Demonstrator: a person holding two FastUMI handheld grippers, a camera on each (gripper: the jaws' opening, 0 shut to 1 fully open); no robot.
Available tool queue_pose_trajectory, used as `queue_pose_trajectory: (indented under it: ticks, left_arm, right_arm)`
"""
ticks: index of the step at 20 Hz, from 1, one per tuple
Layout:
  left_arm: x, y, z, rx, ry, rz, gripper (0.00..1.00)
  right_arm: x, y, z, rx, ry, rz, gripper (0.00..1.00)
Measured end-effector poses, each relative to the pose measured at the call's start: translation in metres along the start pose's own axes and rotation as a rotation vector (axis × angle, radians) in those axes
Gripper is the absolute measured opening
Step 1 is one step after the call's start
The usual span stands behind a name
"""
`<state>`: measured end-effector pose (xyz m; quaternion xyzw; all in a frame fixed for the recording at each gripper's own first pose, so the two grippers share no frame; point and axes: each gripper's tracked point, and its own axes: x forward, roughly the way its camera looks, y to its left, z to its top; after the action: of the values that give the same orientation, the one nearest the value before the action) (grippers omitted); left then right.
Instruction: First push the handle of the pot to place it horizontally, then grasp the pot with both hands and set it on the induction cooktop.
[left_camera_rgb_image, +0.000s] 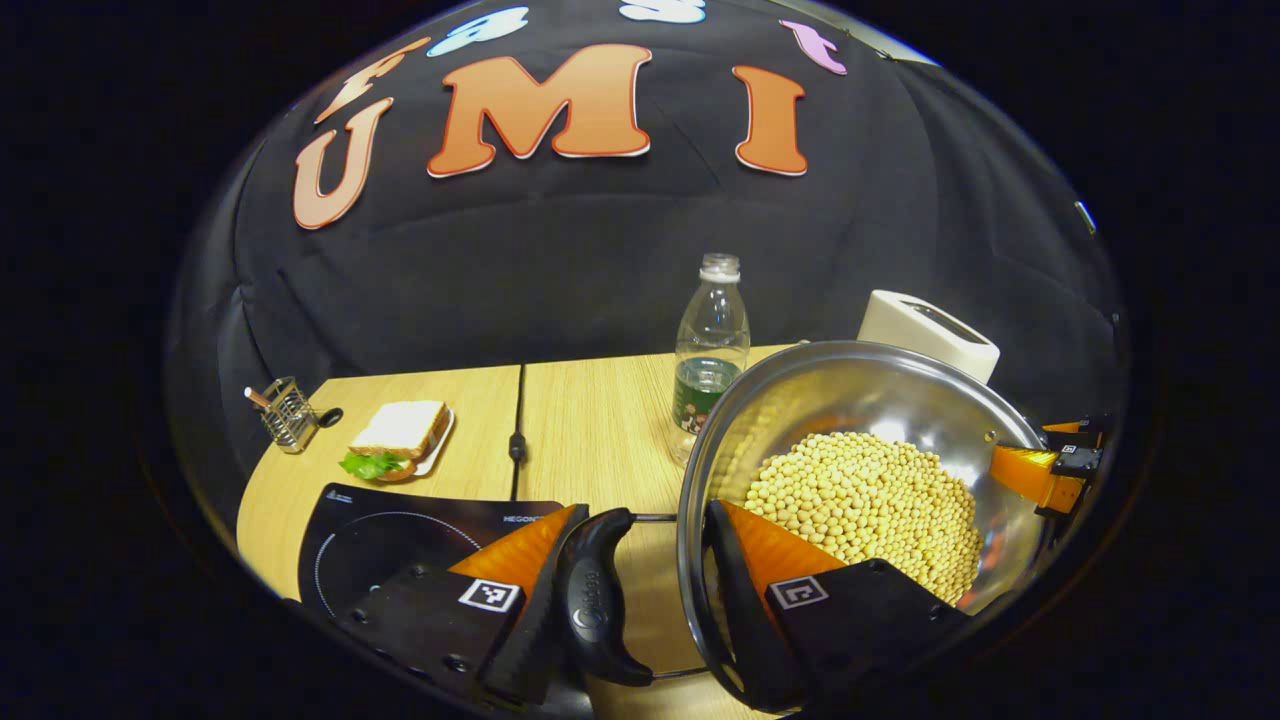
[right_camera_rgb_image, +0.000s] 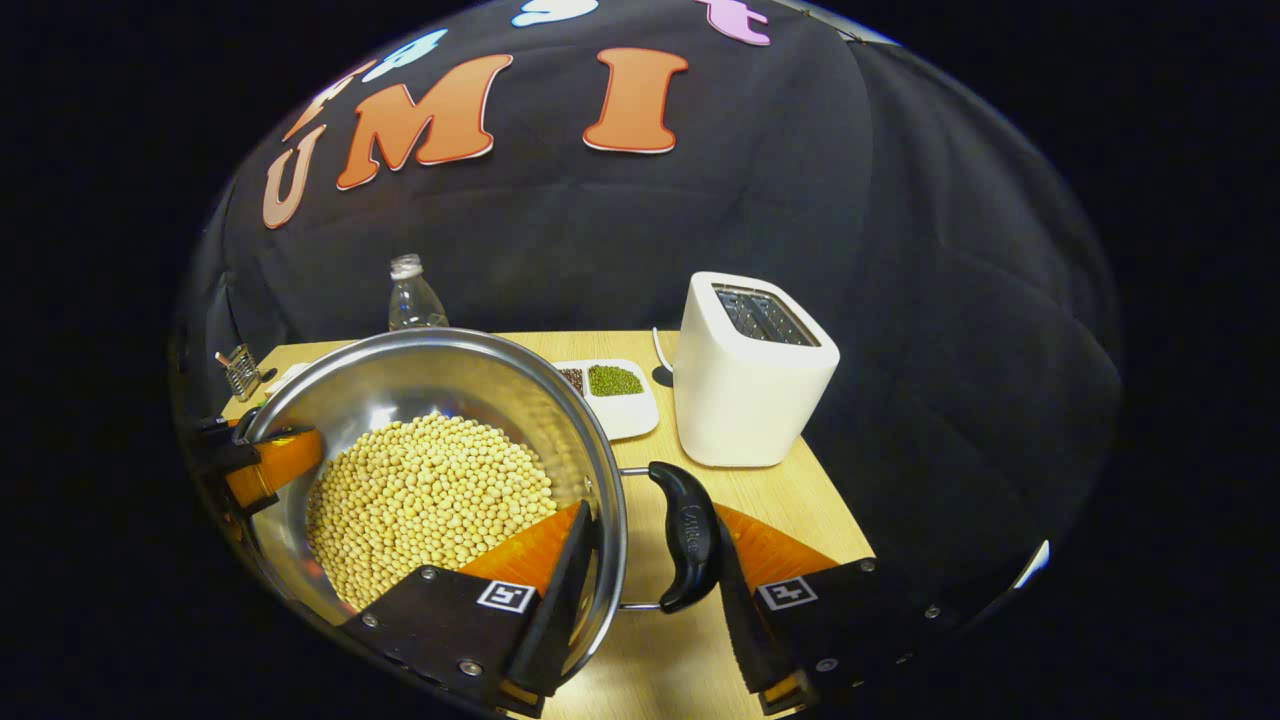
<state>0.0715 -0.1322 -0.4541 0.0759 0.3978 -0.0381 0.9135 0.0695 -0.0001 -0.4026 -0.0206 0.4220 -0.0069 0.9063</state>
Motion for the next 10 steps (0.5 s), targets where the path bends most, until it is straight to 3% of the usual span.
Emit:
queue_pose_trajectory:
  ticks: [10]
  left_arm:
    - [-0.063, 0.074, 0.016, -0.001, -0.048, 0.055, 0.73]
  right_arm:
    - [-0.053, 0.065, 0.020, -0.024, -0.061, 0.057, 0.66]
